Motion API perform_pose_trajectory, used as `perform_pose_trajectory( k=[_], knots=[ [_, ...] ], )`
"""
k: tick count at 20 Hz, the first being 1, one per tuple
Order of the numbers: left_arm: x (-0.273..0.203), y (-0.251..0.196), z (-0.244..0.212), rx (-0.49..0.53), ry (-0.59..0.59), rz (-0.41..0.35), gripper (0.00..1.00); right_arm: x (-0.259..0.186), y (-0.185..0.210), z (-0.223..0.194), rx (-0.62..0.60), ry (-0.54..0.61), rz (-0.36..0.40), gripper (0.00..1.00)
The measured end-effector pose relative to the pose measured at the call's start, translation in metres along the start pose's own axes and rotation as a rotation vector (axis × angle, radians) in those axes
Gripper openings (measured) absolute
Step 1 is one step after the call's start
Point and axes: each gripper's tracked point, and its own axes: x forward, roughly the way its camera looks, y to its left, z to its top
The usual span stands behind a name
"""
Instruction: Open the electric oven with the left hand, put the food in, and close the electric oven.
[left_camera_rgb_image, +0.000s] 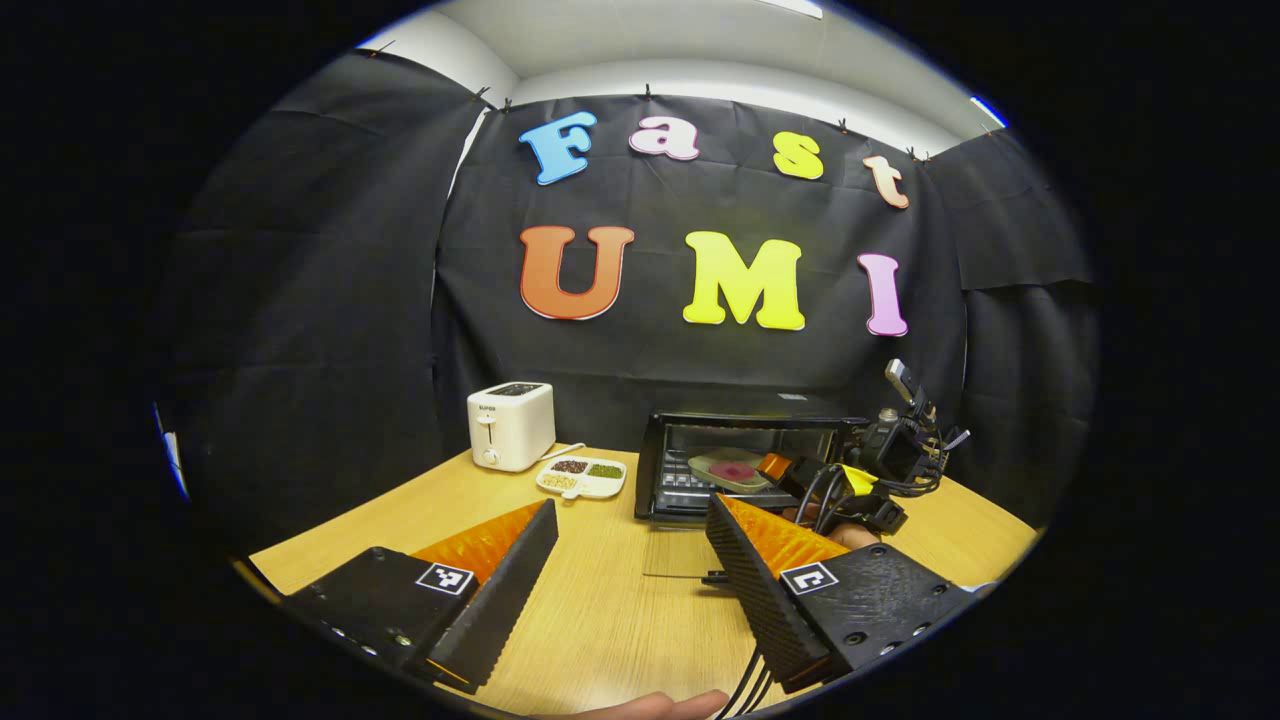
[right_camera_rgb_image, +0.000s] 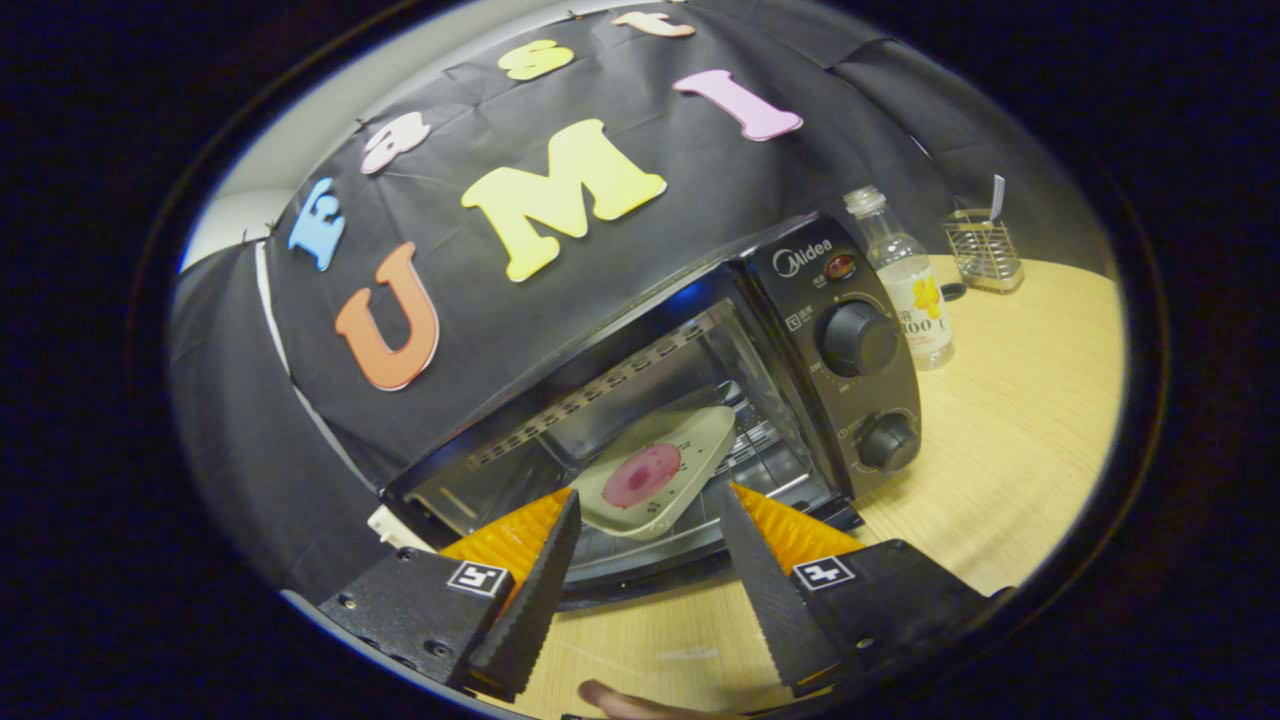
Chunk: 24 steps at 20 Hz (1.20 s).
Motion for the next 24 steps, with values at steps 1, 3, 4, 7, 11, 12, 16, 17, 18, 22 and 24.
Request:
perform_pose_trajectory(
  k=[1,3,4,7,11,12,16,17,18,22,24],
  knots=[
    [-0.002,-0.003,-0.002,0.0,0.01,-0.001,0.95,-0.01,0.0,0.0,-0.011,-0.007,0.011,0.86],
    [-0.006,-0.008,-0.007,0.009,0.026,-0.005,0.95,-0.029,0.003,0.003,-0.018,-0.015,0.033,0.91],
    [-0.007,-0.009,-0.007,0.017,0.026,-0.002,0.95,-0.041,0.004,0.007,-0.018,-0.02,0.047,0.92],
    [-0.016,-0.013,-0.01,0.038,0.033,-0.002,0.95,-0.073,0.009,0.023,-0.036,-0.031,0.101,1.0],
    [-0.021,-0.025,-0.016,0.032,0.05,-0.007,0.95,-0.119,0.0,0.051,-0.132,-0.078,0.142,0.95],
    [-0.02,-0.03,-0.017,0.028,0.052,-0.013,0.95,-0.129,-0.006,0.058,-0.164,-0.09,0.15,1.0],
    [-0.012,-0.043,-0.021,0.039,0.054,-0.01,0.95,-0.17,-0.023,0.094,-0.238,-0.099,0.189,0.95],
    [-0.008,-0.048,-0.022,0.044,0.046,-0.015,0.95,-0.178,-0.036,0.106,-0.267,-0.107,0.17,0.95],
    [-0.004,-0.052,-0.024,0.047,0.048,-0.024,0.95,-0.188,-0.044,0.121,-0.291,-0.126,0.16,0.95],
    [0.02,-0.07,-0.056,0.056,0.124,-0.055,0.95,-0.234,-0.07,0.182,-0.395,-0.245,0.112,0.95],
    [0.029,-0.081,-0.074,0.077,0.18,-0.069,0.95,-0.259,-0.078,0.206,-0.445,-0.307,0.09,0.95]
  ],
)
